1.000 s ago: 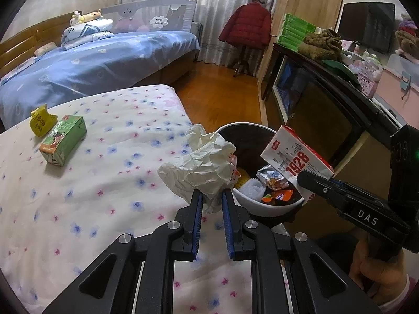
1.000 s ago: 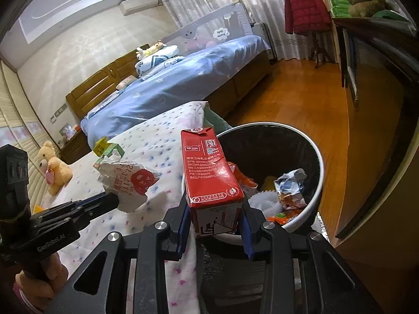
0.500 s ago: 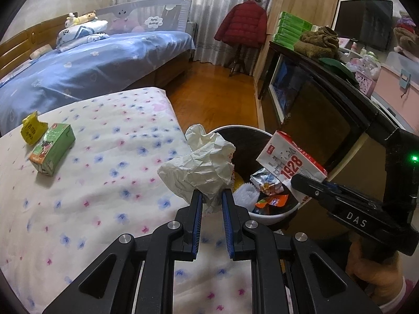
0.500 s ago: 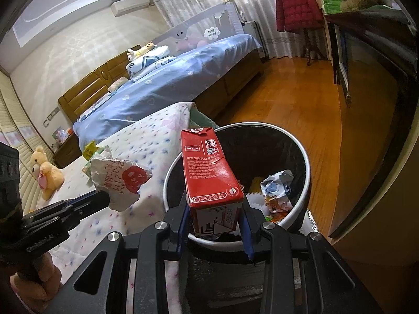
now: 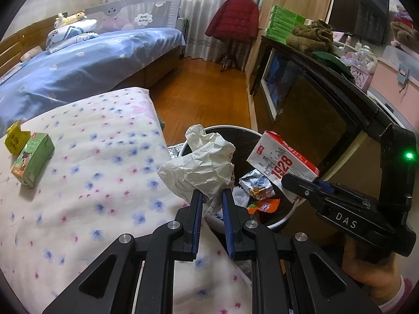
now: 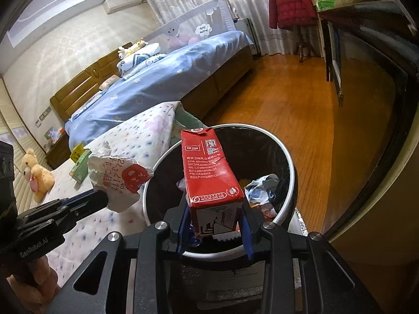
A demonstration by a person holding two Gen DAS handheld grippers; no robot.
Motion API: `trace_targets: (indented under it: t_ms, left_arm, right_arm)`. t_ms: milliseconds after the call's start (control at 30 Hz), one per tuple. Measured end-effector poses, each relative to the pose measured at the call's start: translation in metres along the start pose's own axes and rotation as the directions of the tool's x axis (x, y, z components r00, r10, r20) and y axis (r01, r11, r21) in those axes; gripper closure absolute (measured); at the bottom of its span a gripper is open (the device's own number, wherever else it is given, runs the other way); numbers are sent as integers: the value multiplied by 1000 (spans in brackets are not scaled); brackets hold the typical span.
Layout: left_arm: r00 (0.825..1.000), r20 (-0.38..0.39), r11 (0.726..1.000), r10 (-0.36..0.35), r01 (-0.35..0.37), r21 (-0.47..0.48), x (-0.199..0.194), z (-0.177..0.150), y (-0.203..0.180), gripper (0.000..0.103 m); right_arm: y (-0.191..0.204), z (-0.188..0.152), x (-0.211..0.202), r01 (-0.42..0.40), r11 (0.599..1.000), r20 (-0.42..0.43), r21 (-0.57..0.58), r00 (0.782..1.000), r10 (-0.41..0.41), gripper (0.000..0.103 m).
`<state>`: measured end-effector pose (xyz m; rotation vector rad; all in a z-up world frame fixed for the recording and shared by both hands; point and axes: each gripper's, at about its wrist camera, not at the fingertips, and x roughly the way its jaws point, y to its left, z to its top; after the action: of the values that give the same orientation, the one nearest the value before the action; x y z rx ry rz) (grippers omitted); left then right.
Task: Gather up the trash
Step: 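Carry the tissue and red carton over the trash bin, then open both tools to drop the tissue and carton into the bin, then withdraw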
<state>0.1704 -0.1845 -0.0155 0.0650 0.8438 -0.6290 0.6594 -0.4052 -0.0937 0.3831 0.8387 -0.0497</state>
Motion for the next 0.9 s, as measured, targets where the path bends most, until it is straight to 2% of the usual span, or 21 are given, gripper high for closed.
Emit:
trace_targets:
  t_ms: [200,900]
  left_arm:
    - [999,-22,1000,-28,28,11,13,4,-3,89]
    - [996,-80,999,-42,44,27,48,19,-5,89]
  right_arm:
    - [-2,4,4,10,1000,-8,0,1000,-10,70]
    - [-15,17,16,36,999,-34,25,999,-35,70]
